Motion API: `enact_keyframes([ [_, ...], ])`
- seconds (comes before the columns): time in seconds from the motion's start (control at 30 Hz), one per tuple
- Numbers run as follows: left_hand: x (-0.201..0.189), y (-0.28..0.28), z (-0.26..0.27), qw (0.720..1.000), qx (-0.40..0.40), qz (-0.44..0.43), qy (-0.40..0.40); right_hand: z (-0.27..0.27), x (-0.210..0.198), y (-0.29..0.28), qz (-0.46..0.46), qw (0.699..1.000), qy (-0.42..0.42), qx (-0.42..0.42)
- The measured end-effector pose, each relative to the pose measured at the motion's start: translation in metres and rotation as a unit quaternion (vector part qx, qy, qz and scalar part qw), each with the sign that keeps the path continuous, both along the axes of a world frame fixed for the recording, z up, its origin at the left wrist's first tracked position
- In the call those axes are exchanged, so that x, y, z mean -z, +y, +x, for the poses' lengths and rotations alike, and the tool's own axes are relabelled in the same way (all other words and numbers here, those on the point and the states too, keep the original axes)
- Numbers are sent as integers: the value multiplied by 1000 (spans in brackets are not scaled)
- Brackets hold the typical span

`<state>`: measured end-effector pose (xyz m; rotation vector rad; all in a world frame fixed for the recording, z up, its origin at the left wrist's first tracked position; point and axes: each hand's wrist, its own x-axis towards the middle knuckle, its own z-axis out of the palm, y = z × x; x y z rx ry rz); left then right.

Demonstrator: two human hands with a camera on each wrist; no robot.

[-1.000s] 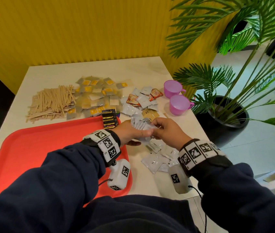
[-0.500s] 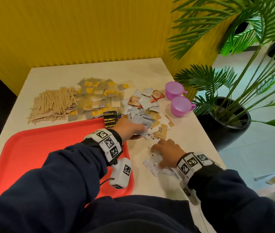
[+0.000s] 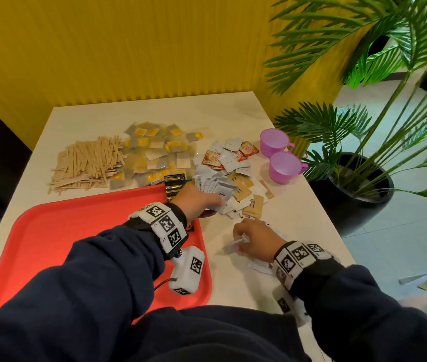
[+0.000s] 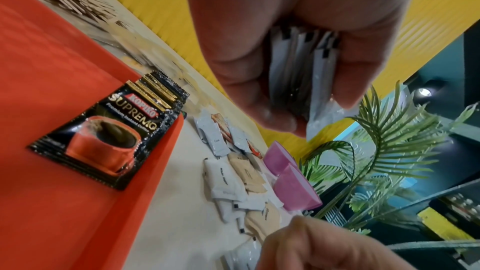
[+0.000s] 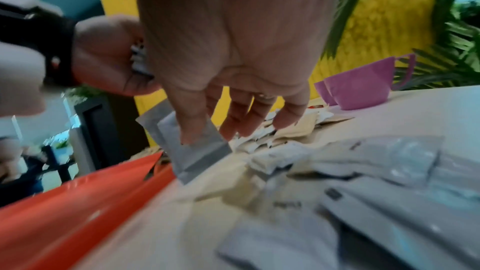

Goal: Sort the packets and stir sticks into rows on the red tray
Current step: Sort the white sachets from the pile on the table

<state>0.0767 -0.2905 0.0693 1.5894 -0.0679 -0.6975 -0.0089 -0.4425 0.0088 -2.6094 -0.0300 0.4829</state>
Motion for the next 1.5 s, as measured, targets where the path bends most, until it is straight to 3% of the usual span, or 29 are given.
enact_keyframes([
  [0.13, -6, 9, 5, 999, -41, -28, 3, 7, -26, -3, 192, 975, -45, 105],
  [0.3, -12, 16, 7, 998, -48, -30, -4, 23, -71, 6, 266, 949, -116, 120],
  [0.43, -23, 21, 3, 998, 1, -66, -4, 34, -96, 13, 252, 952, -139, 102],
  [0.6, -24, 32, 5, 992, 30, -120, 24, 46, -105, 14, 172, 957, -227, 51],
  [0.9, 3, 37, 6, 985, 33, -165, -26, 54, -90, 30, 10, 964, -243, -112],
  [1.17, 24, 46, -8, 981, 59, -154, -105, 44, -77, 45, -35, 955, -238, -174],
  [1.4, 22, 64, -31, 979, 111, -131, -115, 18, -78, 66, 47, 959, -217, -175],
  [1.5, 24, 67, -37, 980, 130, -98, -112, 12, -77, 66, 28, 969, -172, -173],
])
